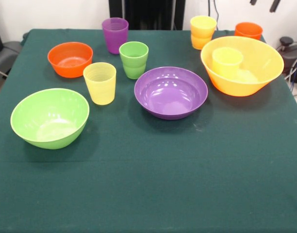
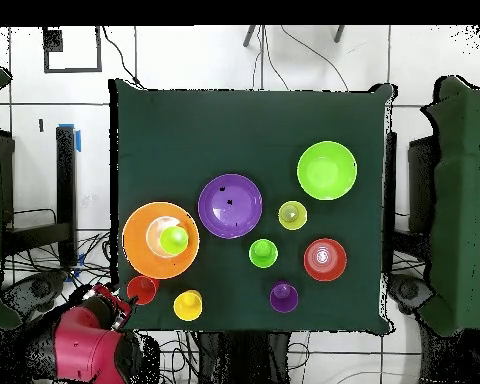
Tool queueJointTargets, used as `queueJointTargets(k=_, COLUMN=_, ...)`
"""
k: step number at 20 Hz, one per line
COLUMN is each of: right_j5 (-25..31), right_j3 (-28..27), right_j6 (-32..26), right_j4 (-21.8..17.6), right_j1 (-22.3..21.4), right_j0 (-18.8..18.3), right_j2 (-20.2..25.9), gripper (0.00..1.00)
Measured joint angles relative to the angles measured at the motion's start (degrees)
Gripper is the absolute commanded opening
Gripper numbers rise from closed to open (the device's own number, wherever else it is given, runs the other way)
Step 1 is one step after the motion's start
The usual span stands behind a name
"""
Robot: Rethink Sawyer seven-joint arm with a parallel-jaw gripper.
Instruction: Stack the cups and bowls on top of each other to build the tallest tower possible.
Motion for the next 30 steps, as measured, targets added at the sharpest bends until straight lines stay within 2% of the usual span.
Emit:
queueJointTargets(k=17, right_j5=-0.4, right_j3=-0.1, right_j6=0.0, right_j4=0.0, right_j1=-0.4, right_j0=-1.2, right_j2=0.1, gripper=1.0)
queueJointTargets(k=26, right_j5=-7.5, right_j3=0.8, right_j6=0.0, right_j4=0.0, right_j1=0.0, right_j0=-5.8, right_j2=2.5, gripper=1.0)
queueJointTargets(k=30, right_j5=-9.8, right_j3=0.9, right_j6=0.0, right_j4=0.0, right_j1=0.4, right_j0=-6.7, right_j2=3.4, gripper=1.0)
